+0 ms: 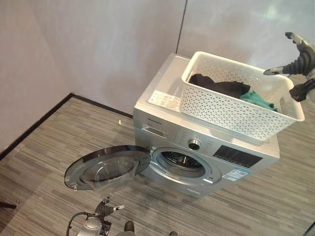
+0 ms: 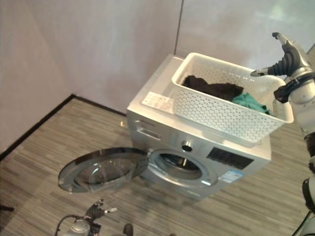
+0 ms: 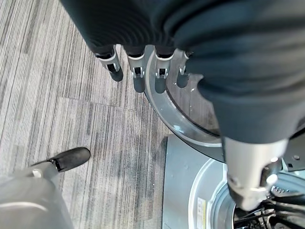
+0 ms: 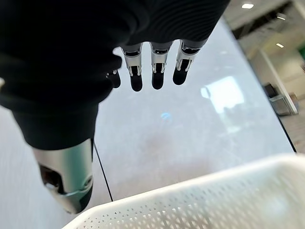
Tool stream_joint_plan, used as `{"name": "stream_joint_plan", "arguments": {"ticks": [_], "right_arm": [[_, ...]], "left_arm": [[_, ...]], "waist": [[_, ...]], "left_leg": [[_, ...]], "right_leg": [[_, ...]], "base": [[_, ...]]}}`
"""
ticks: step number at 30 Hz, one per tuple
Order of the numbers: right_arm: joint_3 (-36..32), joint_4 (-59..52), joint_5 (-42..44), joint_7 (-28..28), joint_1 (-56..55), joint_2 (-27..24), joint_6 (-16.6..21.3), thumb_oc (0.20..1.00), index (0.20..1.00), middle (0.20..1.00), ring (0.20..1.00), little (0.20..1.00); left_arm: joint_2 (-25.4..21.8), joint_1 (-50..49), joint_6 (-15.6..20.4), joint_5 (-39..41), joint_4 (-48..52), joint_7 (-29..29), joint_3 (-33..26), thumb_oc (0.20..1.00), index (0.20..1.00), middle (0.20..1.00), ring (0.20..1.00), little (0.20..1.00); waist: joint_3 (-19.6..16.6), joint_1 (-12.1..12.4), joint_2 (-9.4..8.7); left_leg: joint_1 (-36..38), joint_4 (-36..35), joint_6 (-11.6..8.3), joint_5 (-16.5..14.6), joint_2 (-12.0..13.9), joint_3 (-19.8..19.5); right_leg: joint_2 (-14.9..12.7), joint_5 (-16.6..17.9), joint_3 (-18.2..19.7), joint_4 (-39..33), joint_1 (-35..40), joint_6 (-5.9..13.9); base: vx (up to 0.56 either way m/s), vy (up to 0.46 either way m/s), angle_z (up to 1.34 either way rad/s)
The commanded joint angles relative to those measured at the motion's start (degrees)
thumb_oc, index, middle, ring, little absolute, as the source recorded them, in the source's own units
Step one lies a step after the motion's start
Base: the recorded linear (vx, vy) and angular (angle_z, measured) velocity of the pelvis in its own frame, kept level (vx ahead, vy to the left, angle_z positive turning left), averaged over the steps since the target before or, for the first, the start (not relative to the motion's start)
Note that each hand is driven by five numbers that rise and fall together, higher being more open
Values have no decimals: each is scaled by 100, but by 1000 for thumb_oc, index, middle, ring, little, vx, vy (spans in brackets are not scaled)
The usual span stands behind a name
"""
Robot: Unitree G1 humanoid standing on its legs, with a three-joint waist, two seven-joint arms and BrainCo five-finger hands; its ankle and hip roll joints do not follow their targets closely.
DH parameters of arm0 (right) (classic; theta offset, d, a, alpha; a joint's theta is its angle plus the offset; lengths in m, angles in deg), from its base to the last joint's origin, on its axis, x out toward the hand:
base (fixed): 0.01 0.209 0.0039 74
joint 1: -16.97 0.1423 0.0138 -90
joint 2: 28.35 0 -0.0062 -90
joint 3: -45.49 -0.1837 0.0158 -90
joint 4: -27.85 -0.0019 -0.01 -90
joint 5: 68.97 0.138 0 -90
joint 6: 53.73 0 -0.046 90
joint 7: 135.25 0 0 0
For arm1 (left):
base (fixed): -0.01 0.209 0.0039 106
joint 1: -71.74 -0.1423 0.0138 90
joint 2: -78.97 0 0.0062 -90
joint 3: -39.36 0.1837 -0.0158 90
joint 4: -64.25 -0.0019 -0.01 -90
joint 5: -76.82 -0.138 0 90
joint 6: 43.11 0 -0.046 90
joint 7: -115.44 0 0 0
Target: Grab the laundry basket,head to the washer,open it,put in the laundry and shut it.
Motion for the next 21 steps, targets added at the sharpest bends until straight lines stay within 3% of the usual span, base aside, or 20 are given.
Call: {"name": "stream_joint_plan", "arguments": {"ticks": [1, 6, 12, 21], "right_arm": [[413, 594, 134, 211, 552, -432, 18, 1000, 1000, 1000, 1000, 1000], [856, 1099, 261, 693, 677, -377, -44, 1000, 1000, 1000, 1000, 1000], [1305, 903, 78, 1287, 400, -602, -61, 1000, 1000, 1000, 1000, 1000], [1298, 1017, -47, 1450, 126, -463, -15, 1000, 1000, 1000, 1000, 1000]], "left_arm": [[-104, 145, 210, 220, -236, -52, 307, 1000, 1000, 1000, 1000, 1000], [-132, 78, 172, 265, -371, -164, 252, 1000, 1000, 1000, 1000, 1000], [-136, -41, 143, 261, -440, -299, 145, 1000, 1000, 1000, 1000, 1000], [-95, -113, 150, 464, -504, -366, 5, 1000, 1000, 1000, 1000, 1000]], "waist": [[-270, 275, 6], [-241, 341, -86], [-158, 394, -178], [-77, 478, -167]], "left_leg": [[72, 74, -180, -315, 503, 53], [-25, 58, -221, -266, 538, -7], [-90, 65, -257, -238, 577, -68], [-133, 25, -276, -207, 600, -97]], "right_leg": [[-438, 75, -14, 176, -386, 367], [-405, 77, -139, 162, -412, 367], [-370, 80, -254, 148, -418, 360], [-339, 75, -332, 94, -444, 361]], "base": [[28, -5, 26], [28, -7, 10], [27, -10, 10], [18, 0, 0]]}}
